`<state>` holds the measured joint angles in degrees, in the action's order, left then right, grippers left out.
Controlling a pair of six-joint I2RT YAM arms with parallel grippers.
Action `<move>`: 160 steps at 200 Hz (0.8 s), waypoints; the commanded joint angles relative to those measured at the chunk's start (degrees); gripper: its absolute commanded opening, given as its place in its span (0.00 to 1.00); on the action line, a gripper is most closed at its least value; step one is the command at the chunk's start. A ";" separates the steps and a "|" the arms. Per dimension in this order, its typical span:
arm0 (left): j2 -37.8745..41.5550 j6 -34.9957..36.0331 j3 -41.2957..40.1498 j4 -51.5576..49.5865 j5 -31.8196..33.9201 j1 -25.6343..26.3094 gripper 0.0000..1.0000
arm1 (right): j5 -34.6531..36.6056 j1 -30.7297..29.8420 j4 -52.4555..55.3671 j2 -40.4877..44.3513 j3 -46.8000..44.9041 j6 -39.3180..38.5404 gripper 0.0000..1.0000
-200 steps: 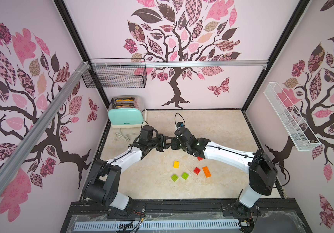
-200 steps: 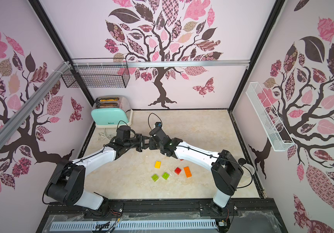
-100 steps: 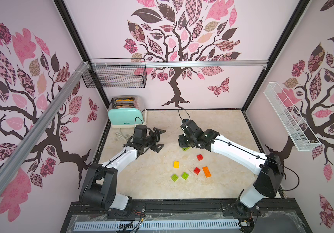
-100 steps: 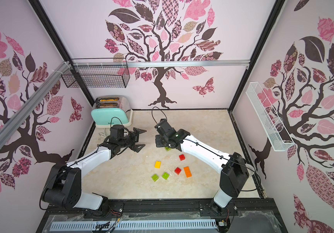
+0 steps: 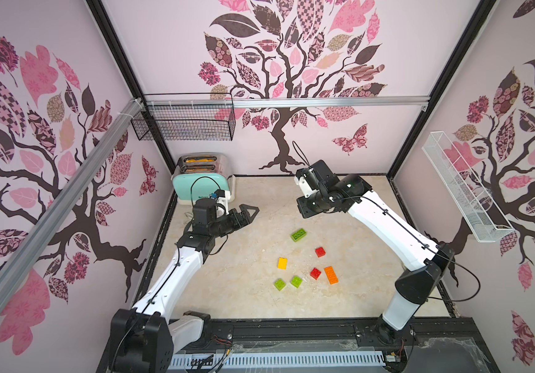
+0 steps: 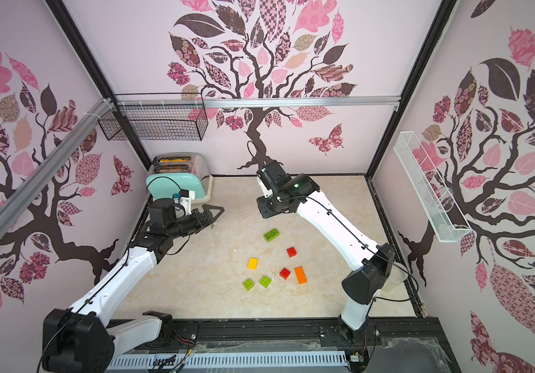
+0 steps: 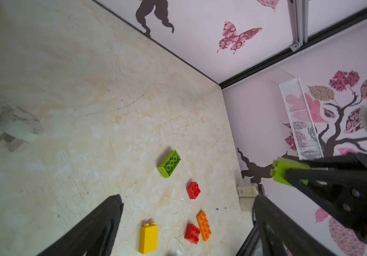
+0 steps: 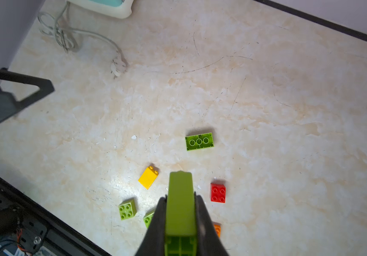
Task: Assemble a giraffe with lego
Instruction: Assemble the lego brick with the lego brick.
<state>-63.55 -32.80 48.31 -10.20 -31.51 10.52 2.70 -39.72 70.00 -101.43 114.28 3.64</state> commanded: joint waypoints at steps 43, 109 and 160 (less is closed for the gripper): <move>12.19 37.04 -5.91 -13.70 2.13 -0.69 0.98 | -5.71 3.87 8.98 -13.06 11.96 -6.03 0.00; 16.37 48.48 -11.73 -14.28 2.72 -0.82 0.98 | -5.23 4.03 12.32 -22.15 16.15 -10.43 0.00; 15.97 47.90 -13.95 -11.95 1.32 0.45 0.98 | -4.94 3.98 14.04 -30.82 19.51 -11.19 0.00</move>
<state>-47.72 13.74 35.42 -23.70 -29.02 10.48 -2.17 -35.48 81.65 -127.11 130.52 -6.63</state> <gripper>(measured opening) 0.981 0.163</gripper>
